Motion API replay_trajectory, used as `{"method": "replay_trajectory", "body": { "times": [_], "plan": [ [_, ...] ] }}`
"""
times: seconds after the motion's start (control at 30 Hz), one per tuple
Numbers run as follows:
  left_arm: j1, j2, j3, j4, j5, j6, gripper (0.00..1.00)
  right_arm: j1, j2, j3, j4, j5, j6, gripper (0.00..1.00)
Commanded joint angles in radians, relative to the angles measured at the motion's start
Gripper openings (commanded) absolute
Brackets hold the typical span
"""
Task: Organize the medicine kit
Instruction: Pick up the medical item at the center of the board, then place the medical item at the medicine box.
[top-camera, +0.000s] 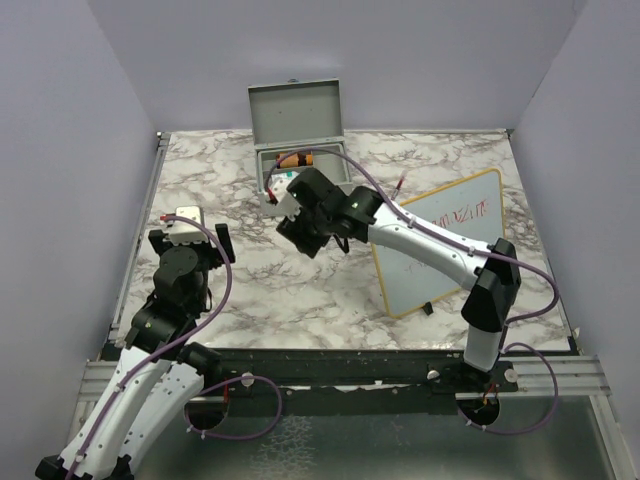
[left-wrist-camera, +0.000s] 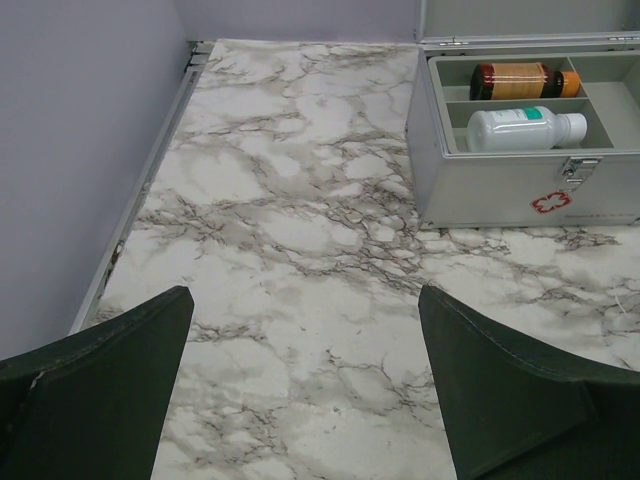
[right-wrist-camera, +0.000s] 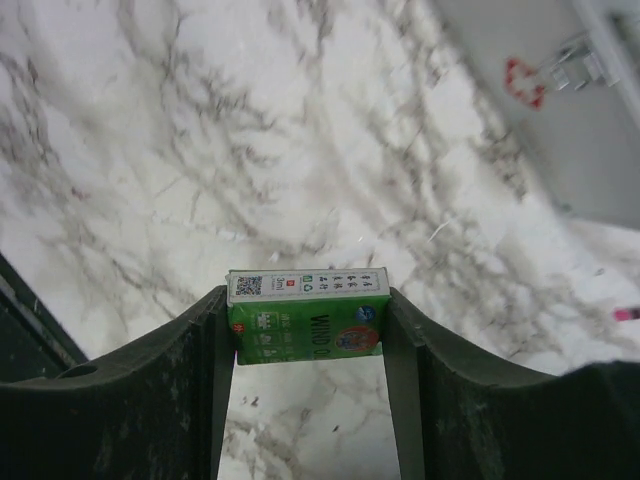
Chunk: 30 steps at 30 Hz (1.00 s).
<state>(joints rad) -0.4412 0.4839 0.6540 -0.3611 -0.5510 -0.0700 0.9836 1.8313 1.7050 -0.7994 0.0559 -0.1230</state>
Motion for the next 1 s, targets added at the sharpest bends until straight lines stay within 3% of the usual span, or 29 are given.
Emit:
{"method": "replay_trajectory", "body": {
  "times": [0.0,0.23,0.7,0.97],
  "plan": [
    [-0.005,-0.012,0.006,0.003,-0.039,0.005,0.95,-0.053,0.095,0.173,-0.072,0.061,-0.106,0.54],
    [-0.005,-0.019,0.003,0.002,-0.033,0.004,0.95,-0.159,0.219,0.406,-0.086,0.061,-0.151,0.54],
    [-0.005,-0.018,0.003,-0.002,-0.003,-0.002,0.95,-0.274,0.202,0.269,0.258,0.068,-0.49,0.55],
    [-0.005,-0.034,0.0,-0.001,-0.01,-0.002,0.95,-0.325,0.294,0.373,0.277,0.083,-0.627,0.55]
  ]
}}
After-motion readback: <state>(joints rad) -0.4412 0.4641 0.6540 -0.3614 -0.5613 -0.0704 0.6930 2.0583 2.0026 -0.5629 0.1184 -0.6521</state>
